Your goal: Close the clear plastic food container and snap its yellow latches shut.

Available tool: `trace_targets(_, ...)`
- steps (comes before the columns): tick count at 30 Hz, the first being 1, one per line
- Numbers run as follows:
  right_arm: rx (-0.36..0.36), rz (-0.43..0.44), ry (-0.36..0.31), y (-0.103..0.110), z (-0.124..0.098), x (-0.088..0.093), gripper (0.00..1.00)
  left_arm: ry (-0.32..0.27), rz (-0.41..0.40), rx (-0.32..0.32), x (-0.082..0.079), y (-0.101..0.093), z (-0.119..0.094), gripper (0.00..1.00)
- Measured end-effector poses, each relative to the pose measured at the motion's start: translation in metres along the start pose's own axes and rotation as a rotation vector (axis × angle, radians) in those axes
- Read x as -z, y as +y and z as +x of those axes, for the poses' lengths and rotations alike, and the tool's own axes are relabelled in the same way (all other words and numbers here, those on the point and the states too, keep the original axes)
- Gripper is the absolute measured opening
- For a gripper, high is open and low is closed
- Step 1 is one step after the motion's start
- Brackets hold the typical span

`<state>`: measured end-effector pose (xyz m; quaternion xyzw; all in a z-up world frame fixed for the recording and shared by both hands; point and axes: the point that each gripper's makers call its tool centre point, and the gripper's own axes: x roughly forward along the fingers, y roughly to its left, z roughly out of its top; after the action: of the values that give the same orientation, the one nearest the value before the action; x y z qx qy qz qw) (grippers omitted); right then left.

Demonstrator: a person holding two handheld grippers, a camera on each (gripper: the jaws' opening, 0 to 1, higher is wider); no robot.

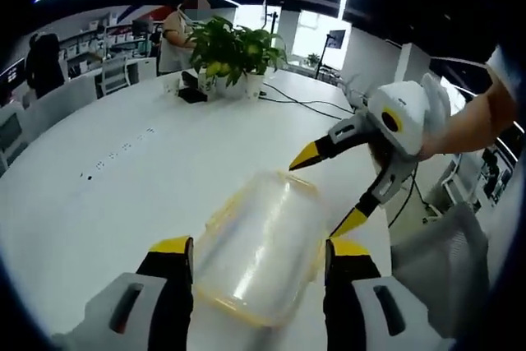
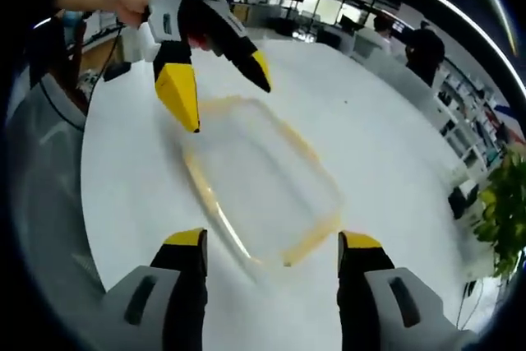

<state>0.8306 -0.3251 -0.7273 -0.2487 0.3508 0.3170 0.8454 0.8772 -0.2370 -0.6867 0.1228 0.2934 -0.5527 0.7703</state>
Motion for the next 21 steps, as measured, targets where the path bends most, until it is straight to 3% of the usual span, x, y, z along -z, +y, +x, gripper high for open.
trace_targets(5, -0.003, 0.033, -0.005, -0.001, 0.001, 0.002, 0.64, -0.045, -0.028, -0.055, 0.005, 0.005, -0.007, 0.68)
trace_targets(21, -0.019, 0.073, 0.004, 0.002, 0.009, 0.008, 0.69, -0.055, -0.044, -0.086, 0.031, -0.006, -0.01, 0.71)
